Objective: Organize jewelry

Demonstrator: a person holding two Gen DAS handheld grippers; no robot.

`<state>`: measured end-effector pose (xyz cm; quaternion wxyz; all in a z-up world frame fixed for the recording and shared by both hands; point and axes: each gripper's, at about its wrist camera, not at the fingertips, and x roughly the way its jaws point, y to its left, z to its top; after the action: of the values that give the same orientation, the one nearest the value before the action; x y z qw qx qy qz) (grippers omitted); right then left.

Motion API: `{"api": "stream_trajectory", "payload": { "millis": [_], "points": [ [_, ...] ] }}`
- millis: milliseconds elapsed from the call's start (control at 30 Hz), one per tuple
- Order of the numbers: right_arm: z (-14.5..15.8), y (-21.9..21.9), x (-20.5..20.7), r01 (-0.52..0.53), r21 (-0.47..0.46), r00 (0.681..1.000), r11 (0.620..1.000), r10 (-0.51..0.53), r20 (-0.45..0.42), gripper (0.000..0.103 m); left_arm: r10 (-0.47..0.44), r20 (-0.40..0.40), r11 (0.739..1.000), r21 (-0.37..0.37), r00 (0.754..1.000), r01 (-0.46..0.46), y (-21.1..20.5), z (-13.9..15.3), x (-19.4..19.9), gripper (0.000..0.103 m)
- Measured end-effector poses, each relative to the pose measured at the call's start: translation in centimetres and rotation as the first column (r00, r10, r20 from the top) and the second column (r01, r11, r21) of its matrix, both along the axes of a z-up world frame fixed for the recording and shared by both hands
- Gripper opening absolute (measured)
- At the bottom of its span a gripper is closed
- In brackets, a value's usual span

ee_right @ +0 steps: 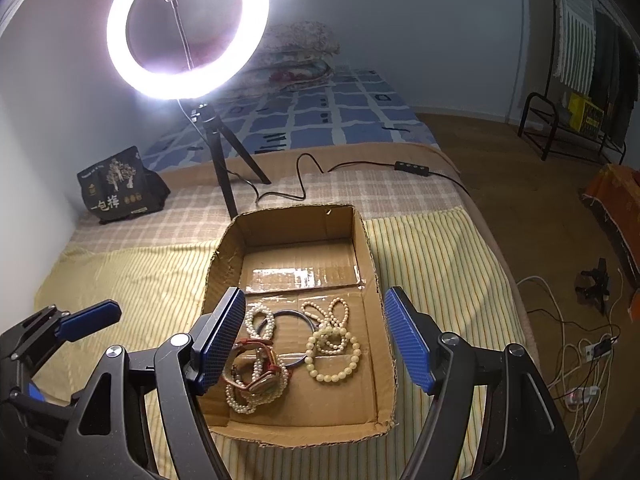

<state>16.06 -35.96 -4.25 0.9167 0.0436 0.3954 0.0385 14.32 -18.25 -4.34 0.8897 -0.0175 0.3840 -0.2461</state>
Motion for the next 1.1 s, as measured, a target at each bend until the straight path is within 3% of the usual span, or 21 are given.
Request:
{"api": "stream_trajectory", "payload": {
  "millis": [433,500,600,800,900,1100],
  "points": [
    [2.5,1.0,-2.6,0.040,-0.051,0.997,0.998,-0.036,0.073,0.072,0.041,0.079,0.999,0.024,0.996,-0.043,2.6,2.0,-1.7,0.074],
    [2.9,1.3,-3.2,0.058,-0.063,0.995,0.996,-0.053,0.090,0.077,0.054,0.101,0.998,0.030,0.993,-0.058,3.3,2.5,-2.2,0.075],
    [3.4,1.7,-4.2,0.081,-0.074,0.991,0.994,-0.072,0.115,0.079,0.085,0.130,0.996,0.013,0.988,-0.087,4.6,3.4,-2.8,0.084],
    [4.5,2.9,-6.0,0.089,-0.092,0.984,0.992,-0.073,0.162,0.079,0.130,0.173,0.991,0.020,0.976,-0.136,6.2,4.9,-3.9,0.087],
    [4.9,3.5,-7.1,0.093,-0.102,0.979,0.990,-0.072,0.190,0.079,0.160,0.201,0.986,0.011,0.966,-0.166,7.0,5.4,-4.7,0.101],
    [5.3,4.5,-9.0,0.102,-0.105,0.970,0.989,-0.075,0.233,0.079,0.168,0.245,0.984,0.025,0.955,-0.179,8.0,5.9,-6.0,0.102]
  ]
}}
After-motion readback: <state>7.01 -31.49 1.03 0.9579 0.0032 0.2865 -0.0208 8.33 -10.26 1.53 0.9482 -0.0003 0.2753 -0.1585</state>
